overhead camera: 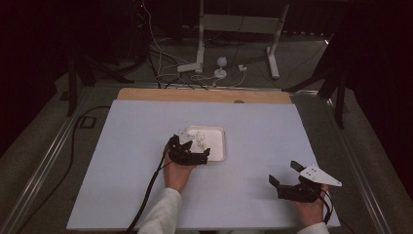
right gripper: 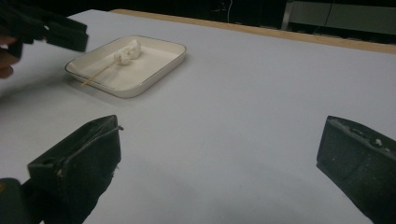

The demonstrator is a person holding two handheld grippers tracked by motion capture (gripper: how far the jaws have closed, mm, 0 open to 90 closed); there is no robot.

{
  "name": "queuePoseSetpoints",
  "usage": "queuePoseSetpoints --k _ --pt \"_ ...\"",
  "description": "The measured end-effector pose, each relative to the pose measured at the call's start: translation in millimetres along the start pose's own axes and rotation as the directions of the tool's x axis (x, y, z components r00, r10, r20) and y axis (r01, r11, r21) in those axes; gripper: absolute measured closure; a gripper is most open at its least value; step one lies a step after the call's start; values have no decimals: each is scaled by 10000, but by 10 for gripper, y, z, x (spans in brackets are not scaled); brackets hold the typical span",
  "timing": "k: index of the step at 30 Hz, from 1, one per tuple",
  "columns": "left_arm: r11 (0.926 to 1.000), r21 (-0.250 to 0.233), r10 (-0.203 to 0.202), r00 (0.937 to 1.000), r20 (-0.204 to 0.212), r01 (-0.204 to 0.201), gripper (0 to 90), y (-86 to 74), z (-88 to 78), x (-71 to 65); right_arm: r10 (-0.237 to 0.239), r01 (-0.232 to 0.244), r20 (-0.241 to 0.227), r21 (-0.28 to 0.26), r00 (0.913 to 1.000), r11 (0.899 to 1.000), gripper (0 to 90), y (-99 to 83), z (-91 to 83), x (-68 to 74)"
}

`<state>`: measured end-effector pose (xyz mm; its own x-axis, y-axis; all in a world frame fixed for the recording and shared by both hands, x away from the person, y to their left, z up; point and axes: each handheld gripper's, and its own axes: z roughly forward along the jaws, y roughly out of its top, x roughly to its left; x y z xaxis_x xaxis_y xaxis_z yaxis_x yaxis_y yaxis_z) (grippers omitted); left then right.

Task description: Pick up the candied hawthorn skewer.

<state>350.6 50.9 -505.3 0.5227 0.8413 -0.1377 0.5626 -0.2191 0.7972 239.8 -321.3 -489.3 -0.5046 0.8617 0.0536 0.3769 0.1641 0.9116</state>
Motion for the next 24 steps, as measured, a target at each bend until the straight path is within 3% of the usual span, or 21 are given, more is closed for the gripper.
queuePoseSetpoints --k 5,6,7,8,11,12,16,17,18,19,21,24 --pt "9962 869 56 9996 -278 -32 85 -19 138 -96 -3 3 -8 19 10000 10000 0 -2 0 0" --pt "9943 1066 30 9995 -323 5 148 -17 153 -108 -18 18 -5 13 10000 10000 0 -2 -1 0" --pt "9922 1247 98 9992 -399 -47 148 -17 161 -114 -18 18 -5 13 10000 10000 0 -2 -1 0" --pt "9871 1603 154 9978 -650 -48 225 -19 164 -111 6 -6 -6 17 10000 10000 0 -3 1 -1" --pt "9824 1865 183 9981 -587 -70 440 -24 147 -92 18 -18 9 20 10000 10000 0 -3 1 -4" --pt "9791 2029 228 9978 -615 -98 440 -29 143 -88 18 -18 9 20 10000 10000 0 -3 1 -4" --pt "9723 2336 187 9977 -646 -31 648 -13 94 -42 60 -60 -8 34 10000 10000 0 -5 3 -6" --pt "9699 2435 213 9974 -682 -41 648 -7 84 -28 60 -60 -8 34 10000 10000 0 -5 3 -6" --pt "9679 2514 164 9973 -722 23 728 -3 74 -16 67 -67 -9 32 10000 10000 0 -4 1 -6" --pt "9658 2592 97 9972 -738 97 728 2 66 0 67 -67 -9 32 10000 10000 0 -4 1 -6" --pt "9625 2705 7 9970 -772 202 833 7 53 34 71 -71 -21 34 10000 10000 0 -5 2 -5" --pt "9613 2725 -195 9969 -756 395 883 8 43 90 75 -75 -27 35 10000 10000 0 -4 3 -4"
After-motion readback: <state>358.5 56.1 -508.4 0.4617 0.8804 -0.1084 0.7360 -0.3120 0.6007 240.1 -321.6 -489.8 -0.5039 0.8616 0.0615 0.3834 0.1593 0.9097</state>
